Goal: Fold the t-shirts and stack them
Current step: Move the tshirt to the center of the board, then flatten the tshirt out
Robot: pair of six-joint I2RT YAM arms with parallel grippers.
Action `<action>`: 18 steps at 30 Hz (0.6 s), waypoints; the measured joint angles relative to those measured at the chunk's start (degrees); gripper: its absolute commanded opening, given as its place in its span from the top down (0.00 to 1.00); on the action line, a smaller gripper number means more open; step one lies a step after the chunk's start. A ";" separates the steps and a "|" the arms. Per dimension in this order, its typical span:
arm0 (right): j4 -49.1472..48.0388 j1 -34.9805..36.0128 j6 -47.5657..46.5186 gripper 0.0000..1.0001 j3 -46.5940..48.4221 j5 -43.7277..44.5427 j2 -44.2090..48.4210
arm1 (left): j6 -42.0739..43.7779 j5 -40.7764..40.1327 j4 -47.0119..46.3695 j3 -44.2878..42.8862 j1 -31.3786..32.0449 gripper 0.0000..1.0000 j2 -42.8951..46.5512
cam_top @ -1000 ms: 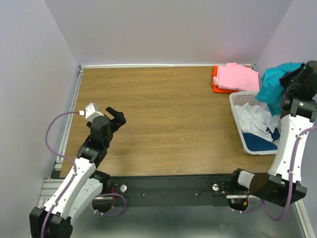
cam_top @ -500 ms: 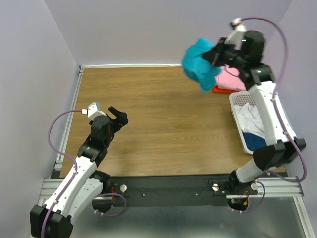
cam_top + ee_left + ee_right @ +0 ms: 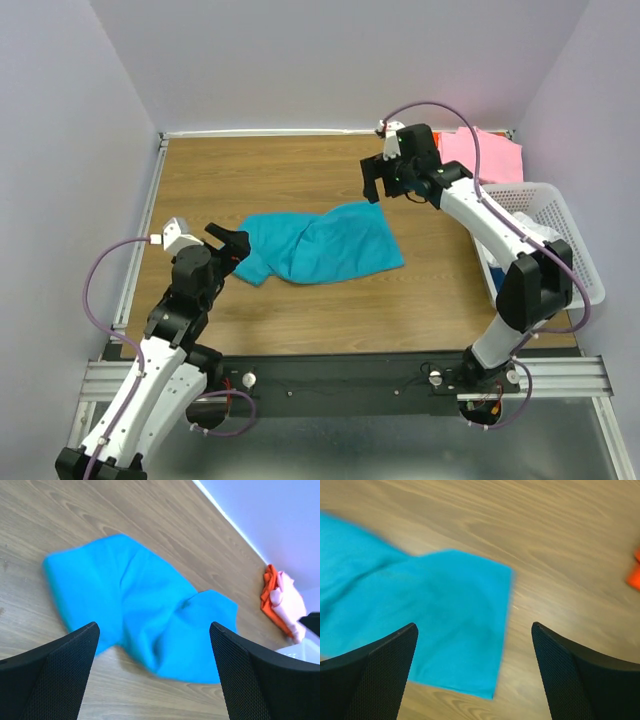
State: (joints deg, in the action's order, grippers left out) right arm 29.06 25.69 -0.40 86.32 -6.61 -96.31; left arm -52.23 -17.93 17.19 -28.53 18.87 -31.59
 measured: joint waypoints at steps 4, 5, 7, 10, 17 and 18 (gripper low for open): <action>-0.61 -0.61 5.97 0.00 -5.49 13.29 1.29 | -1.64 -0.92 0.52 0.81 -0.02 0.02 0.94; -0.92 -0.68 8.46 0.00 -8.17 15.89 2.58 | -2.29 -0.92 0.59 1.51 -0.02 0.02 0.66; -2.93 -0.66 12.57 0.00 -13.64 18.27 5.51 | -3.43 -0.92 0.72 3.50 -0.02 0.02 -0.48; -5.49 -0.66 18.88 0.00 -22.67 20.41 11.91 | -4.87 -0.92 1.22 5.73 -0.02 0.02 -3.89; -12.74 -0.66 26.01 0.00 -32.87 17.51 19.08 | -7.89 -1.11 1.55 6.95 -0.07 0.02 -12.68; -13.29 -0.66 26.25 0.00 -33.07 17.20 19.08 | -8.33 -1.22 1.27 7.04 -0.13 0.02 -14.03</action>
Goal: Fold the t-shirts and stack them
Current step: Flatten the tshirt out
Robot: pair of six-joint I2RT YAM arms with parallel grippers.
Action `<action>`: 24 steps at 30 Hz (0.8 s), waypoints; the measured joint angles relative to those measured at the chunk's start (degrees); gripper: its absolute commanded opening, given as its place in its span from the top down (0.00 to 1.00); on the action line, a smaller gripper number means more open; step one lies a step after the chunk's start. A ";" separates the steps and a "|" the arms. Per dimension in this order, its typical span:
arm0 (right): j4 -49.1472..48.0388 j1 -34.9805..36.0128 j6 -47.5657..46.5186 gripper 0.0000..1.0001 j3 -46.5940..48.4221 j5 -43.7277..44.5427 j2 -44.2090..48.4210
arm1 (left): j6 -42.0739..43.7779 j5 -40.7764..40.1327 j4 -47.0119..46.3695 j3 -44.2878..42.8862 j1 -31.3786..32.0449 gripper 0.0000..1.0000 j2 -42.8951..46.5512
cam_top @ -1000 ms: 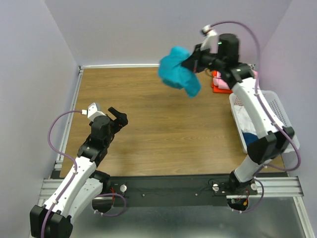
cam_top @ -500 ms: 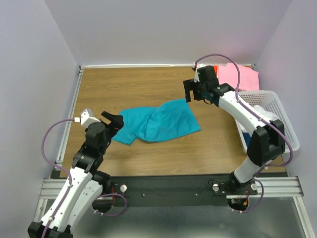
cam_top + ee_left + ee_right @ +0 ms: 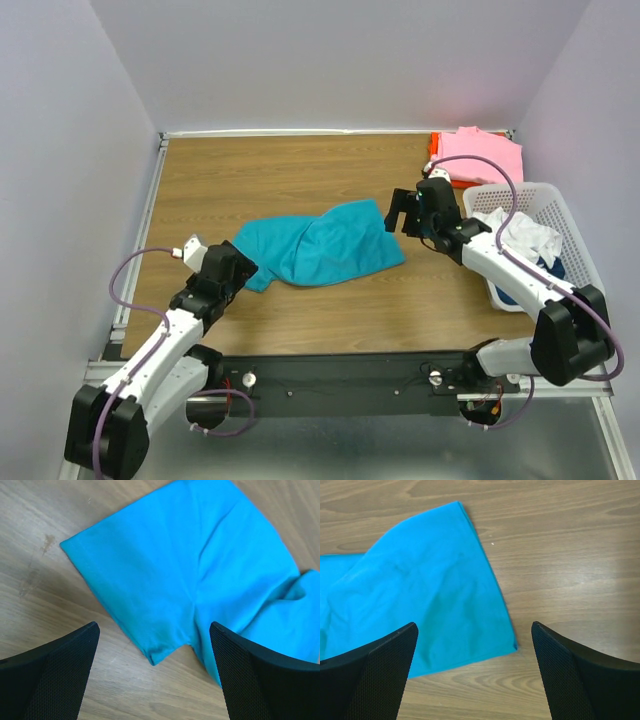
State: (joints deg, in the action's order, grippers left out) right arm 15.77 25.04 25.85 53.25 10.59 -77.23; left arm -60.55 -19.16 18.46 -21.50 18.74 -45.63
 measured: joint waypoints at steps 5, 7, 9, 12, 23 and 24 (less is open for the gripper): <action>-2.99 0.00 0.42 0.00 -0.37 -2.99 -0.07 | -0.39 -0.15 -1.11 -0.04 -0.70 0.02 -7.06; -4.44 0.13 -0.22 0.00 -0.37 -5.68 -0.44 | -0.26 -0.09 -2.05 -0.09 -1.09 0.02 -9.44; -6.05 0.85 -1.03 0.00 -0.35 -8.31 -1.33 | 0.09 0.13 -3.82 -0.37 -1.81 0.11 -11.56; -6.97 3.34 -2.58 0.00 0.28 -10.32 -3.56 | 1.88 0.94 -9.27 -2.16 -4.22 0.30 -18.03; -9.07 15.06 -11.06 0.01 16.41 -8.74 -20.94 | 6.80 4.90 -14.78 -8.35 -7.63 1.00 -31.08; -9.25 15.85 -11.63 0.01 18.16 -8.00 -22.95 | 7.10 5.18 -14.97 -8.31 -7.67 1.00 -31.06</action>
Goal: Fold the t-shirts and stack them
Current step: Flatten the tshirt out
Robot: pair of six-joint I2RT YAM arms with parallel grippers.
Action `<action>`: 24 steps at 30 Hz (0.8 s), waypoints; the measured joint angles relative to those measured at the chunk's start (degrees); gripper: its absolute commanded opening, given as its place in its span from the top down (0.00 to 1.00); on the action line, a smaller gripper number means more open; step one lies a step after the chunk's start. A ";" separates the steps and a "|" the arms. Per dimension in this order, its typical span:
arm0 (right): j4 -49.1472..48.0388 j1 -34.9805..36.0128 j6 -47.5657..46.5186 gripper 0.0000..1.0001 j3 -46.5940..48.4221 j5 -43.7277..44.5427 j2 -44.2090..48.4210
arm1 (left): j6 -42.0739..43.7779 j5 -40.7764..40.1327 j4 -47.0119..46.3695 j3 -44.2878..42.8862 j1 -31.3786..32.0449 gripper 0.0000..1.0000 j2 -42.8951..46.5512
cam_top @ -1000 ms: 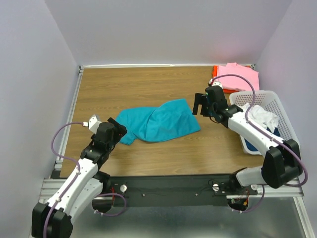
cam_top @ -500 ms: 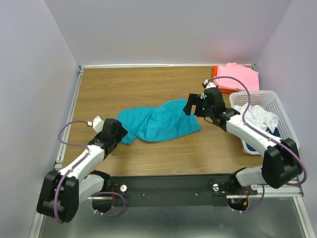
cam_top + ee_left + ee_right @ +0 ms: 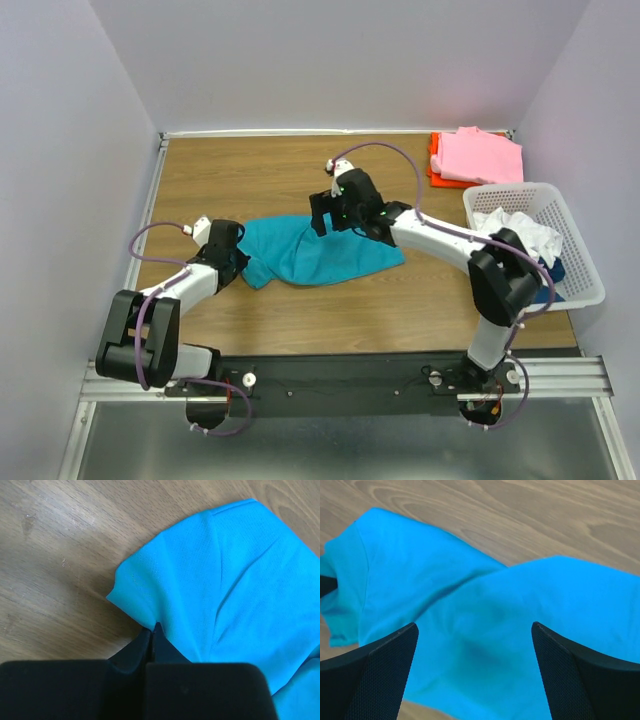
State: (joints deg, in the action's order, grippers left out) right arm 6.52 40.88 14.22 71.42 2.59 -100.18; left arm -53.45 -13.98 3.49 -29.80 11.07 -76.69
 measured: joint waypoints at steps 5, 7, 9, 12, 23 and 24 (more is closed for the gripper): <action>-0.28 3.30 -2.43 0.11 8.28 3.10 -11.50 | 0.92 0.94 -0.79 0.42 -0.13 1.00 0.24; -0.33 3.89 -2.71 0.14 10.01 4.00 -14.56 | 1.18 1.07 -0.94 0.52 -0.13 1.00 0.28; -0.24 4.20 -2.95 0.22 10.95 5.09 -16.85 | 1.44 1.22 -1.11 0.57 -0.13 1.00 0.31; 0.11 4.55 -2.78 0.44 11.17 6.69 -18.51 | 1.64 1.31 -1.18 0.74 -0.13 1.00 0.50; 0.28 4.94 1.18 0.65 8.41 12.13 -16.31 | 1.81 1.81 -1.18 2.32 -0.13 1.00 2.51; 0.39 4.92 1.49 0.65 7.74 12.68 -15.39 | 1.81 1.84 -1.16 2.45 -0.13 1.00 2.71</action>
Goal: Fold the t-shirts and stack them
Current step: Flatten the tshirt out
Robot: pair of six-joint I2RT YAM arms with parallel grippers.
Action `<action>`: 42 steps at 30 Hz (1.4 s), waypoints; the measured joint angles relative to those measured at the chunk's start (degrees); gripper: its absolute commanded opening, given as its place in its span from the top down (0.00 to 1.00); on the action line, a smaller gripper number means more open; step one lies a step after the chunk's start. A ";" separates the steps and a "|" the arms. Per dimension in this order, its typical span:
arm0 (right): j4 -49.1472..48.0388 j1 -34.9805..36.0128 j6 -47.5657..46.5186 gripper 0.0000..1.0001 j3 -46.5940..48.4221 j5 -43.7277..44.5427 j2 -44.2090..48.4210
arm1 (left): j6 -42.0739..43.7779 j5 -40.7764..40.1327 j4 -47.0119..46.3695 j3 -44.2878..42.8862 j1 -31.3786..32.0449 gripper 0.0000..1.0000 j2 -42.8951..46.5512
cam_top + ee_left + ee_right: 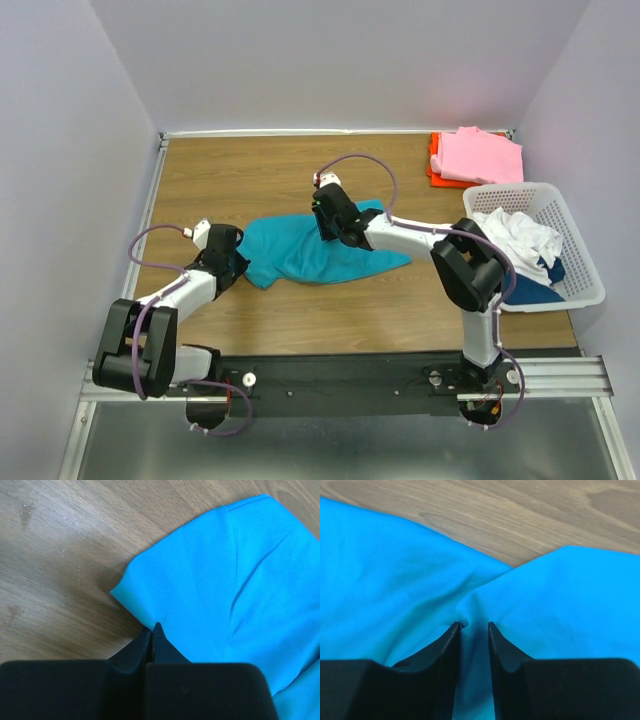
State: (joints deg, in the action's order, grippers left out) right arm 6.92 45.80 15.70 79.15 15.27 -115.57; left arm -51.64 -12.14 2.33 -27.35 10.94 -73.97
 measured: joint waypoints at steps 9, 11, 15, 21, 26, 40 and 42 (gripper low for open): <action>-0.17 0.00 2.84 0.91 -7.67 1.60 13.14 | 0.02 0.26 0.04 2.60 0.00 1.00 4.20; -0.17 0.02 2.93 0.81 -8.70 1.57 14.38 | 0.04 0.31 -0.13 3.39 0.00 1.00 6.54; -0.17 0.02 2.67 0.68 -8.70 0.07 13.86 | 0.07 0.42 -0.66 4.39 0.00 1.00 10.91; -0.13 0.02 2.12 0.53 -2.40 -3.61 6.80 | 0.07 0.83 -1.62 5.79 0.00 1.00 15.52; -0.26 0.02 2.19 0.80 -0.35 -5.11 1.29 | 0.26 1.31 -2.34 6.05 0.00 1.00 16.68; 1.18 0.02 3.43 0.99 -6.29 1.16 14.99 | 0.85 1.75 -1.92 4.02 0.00 1.00 24.48; 1.29 0.02 3.34 0.99 -7.63 2.36 21.66 | 0.85 1.92 -1.62 2.21 0.00 1.00 27.91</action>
State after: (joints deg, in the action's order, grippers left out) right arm 8.21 45.82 19.05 71.53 17.63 -93.91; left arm -50.78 -10.22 0.71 -25.15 10.94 -46.06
